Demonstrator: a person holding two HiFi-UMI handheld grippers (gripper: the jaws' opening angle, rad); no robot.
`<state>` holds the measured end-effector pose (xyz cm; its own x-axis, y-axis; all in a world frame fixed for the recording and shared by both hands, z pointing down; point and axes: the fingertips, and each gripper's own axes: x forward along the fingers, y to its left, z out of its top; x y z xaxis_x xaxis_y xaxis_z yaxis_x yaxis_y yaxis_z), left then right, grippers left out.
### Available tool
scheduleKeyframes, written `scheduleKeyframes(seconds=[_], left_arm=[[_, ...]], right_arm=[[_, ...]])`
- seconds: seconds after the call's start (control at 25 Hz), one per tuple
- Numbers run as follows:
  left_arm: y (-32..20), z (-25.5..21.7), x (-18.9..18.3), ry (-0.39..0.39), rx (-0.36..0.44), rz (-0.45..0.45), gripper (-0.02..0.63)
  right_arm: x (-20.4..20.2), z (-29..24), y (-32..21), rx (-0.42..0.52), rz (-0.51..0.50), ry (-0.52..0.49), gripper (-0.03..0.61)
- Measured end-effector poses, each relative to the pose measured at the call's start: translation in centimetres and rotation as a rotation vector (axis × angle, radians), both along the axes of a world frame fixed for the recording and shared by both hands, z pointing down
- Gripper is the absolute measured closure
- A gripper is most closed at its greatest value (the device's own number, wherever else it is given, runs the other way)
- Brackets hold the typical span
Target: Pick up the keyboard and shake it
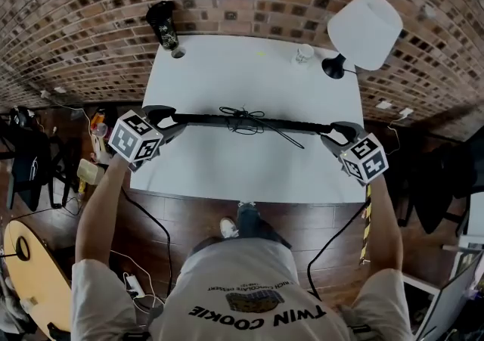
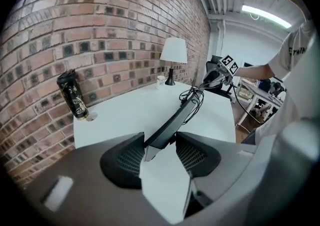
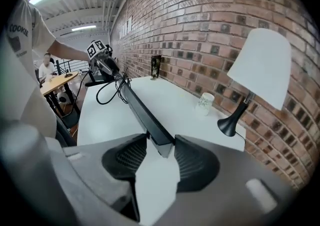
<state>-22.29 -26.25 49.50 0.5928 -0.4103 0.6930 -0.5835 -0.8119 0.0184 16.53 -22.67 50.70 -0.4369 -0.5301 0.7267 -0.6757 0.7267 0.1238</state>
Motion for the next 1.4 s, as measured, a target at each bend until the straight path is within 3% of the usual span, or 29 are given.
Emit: scheduleKeyframes(seconds=[0.2, 0.64, 0.88, 1.12, 1.2, 1.4], left_arm=[[1.6, 0.5, 0.2, -0.097, 0.065, 0.065, 0.413], [4.3, 1.7, 0.0, -0.205, 0.155, 0.134, 0.433], [6.5, 3.5, -0.1, -0.335, 0.203, 0.212, 0.454], [8.1, 5.8, -0.1, -0.379, 0.186, 0.235, 0.465], [8.6, 6.7, -0.2, -0.39, 0.171, 0.239, 0.495], [9.8, 9.0, -0.1, -0.464, 0.172, 0.276, 0.499]], right_arm=[[0.0, 0.4, 1.4, 0.054, -0.011, 0.081, 0.407], [-0.5, 1.7, 4.2, 0.122, -0.019, 0.216, 0.434], [-0.5, 3.4, 6.0, 0.178, -0.041, 0.379, 0.442], [-0.7, 5.9, 7.0, 0.141, -0.038, 0.473, 0.442], [-0.9, 6.9, 7.5, 0.112, -0.033, 0.483, 0.448], [-1.1, 9.2, 8.5, 0.07, 0.003, 0.497, 0.463]])
